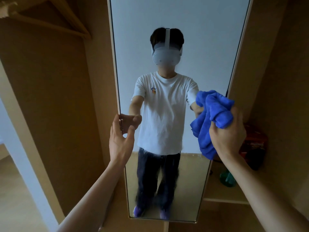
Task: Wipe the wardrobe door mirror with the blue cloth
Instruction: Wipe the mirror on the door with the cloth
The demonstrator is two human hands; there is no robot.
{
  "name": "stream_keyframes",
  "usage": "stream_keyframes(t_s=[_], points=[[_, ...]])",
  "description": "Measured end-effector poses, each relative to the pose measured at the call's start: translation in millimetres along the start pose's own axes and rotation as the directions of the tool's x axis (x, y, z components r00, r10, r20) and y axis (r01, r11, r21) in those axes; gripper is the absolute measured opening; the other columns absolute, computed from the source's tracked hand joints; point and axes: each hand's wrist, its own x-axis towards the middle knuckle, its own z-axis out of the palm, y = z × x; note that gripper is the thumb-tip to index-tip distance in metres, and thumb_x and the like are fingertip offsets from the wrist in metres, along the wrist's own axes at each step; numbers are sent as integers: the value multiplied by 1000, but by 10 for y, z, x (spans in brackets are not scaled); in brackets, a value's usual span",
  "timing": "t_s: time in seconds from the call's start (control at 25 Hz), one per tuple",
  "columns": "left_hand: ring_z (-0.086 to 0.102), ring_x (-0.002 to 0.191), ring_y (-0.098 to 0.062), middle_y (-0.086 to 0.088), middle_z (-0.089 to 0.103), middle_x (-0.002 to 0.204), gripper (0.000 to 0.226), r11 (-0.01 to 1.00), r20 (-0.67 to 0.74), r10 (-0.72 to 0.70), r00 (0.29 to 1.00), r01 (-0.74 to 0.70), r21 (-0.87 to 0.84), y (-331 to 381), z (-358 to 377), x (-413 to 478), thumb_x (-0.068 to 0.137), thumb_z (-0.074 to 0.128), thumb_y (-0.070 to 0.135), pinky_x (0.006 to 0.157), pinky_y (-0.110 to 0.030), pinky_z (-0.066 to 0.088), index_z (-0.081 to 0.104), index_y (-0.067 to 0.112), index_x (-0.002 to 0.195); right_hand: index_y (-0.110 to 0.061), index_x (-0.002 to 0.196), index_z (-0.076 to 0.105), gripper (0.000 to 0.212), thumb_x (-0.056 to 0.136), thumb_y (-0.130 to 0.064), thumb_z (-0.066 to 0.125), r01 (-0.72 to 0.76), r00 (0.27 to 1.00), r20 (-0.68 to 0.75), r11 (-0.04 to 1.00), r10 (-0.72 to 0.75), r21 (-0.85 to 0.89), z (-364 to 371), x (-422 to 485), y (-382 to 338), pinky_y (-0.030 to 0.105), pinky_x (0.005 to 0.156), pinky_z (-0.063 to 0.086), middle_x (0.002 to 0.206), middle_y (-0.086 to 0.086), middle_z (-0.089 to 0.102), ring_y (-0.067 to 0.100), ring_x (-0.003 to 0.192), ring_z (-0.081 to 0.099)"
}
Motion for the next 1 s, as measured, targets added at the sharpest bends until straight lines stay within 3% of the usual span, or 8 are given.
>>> stream_keyframes(t_s=[0.16, 0.24, 0.4, 0.64, 0.76, 0.88, 0.92, 1.0], points=[[49, 132, -11, 7, 43, 156, 57, 999, 34, -3, 999, 5, -42, -29, -83, 32, 104, 48, 38, 102, -33, 43, 27, 39, 157, -30, 94, 46, 19, 89, -48, 45, 34, 994, 104, 999, -34, 5, 131, -71, -276, 33, 65, 47, 79, -8, 53, 15, 72, 58], [45, 136, -12, 9, 42, 156, 52, 996, 64, -25, 998, 30, -79, -42, -109, 24, 106, 39, 43, 104, -33, 38, 27, 43, 156, -23, 103, 51, 27, 90, -47, 48, 14, 976, 218, 1000, -10, -17, 245, -165, -477, 41, 68, 54, 90, -1, 60, 20, 81, 64], [41, 142, -10, 12, 45, 156, 50, 981, 100, -63, 993, 80, -178, -52, -186, 51, 105, 24, 56, 114, -34, 32, 35, 47, 153, -21, 120, 48, 46, 83, -47, 44, 140, 973, 189, 990, -134, -19, 497, -523, -900, 37, 63, 48, 115, 0, 52, 21, 86, 61], [53, 134, -6, 11, 58, 145, 48, 919, 224, -68, 972, 148, -365, 0, -300, 73, 104, 16, 62, 120, -40, 35, 46, 52, 140, -11, 120, 47, 47, 82, -27, 70, 338, 932, 145, 941, -333, -11, 1057, -984, -1337, 32, 49, 50, 101, 7, 58, 30, 80, 66], [63, 121, -12, 6, 70, 128, 71, 906, 281, -148, 948, 244, -346, -9, -348, 95, 96, 17, 71, 107, -34, 49, 57, 31, 140, -13, 119, 47, 42, 89, -35, 67, 322, 930, 190, 946, -314, -16, 1289, -1179, -1556, 32, 54, 53, 101, 5, 59, 21, 82, 64], [69, 79, -18, 4, 76, 77, 68, 849, 300, -271, 915, 374, -373, -44, -360, 140, 101, 25, 66, 61, -20, 57, 68, 15, 115, -13, 117, 46, 33, 95, -32, 62, 322, 922, 240, 946, -304, -36, 1406, -1330, -1690, 28, 63, 55, 101, 3, 59, 17, 85, 64], [71, 76, -18, 1, 76, 76, 69, 832, 319, -280, 906, 395, -389, -52, -361, 144, 102, 26, 65, 60, -22, 57, 68, 13, 116, -12, 116, 46, 33, 95, -30, 64, 327, 922, 226, 945, -313, -24, 1407, -1338, -1696, 29, 61, 55, 99, 5, 60, 17, 82, 64], [74, 94, -19, -5, 78, 97, 64, 825, 310, -256, 916, 374, -424, -61, -338, 126, 102, 27, 65, 84, -37, 61, 69, 19, 120, -13, 117, 46, 37, 93, -31, 67, 333, 911, 255, 943, -325, 14, 1332, -1303, -1687, 30, 61, 56, 98, 5, 61, 17, 80, 64]])
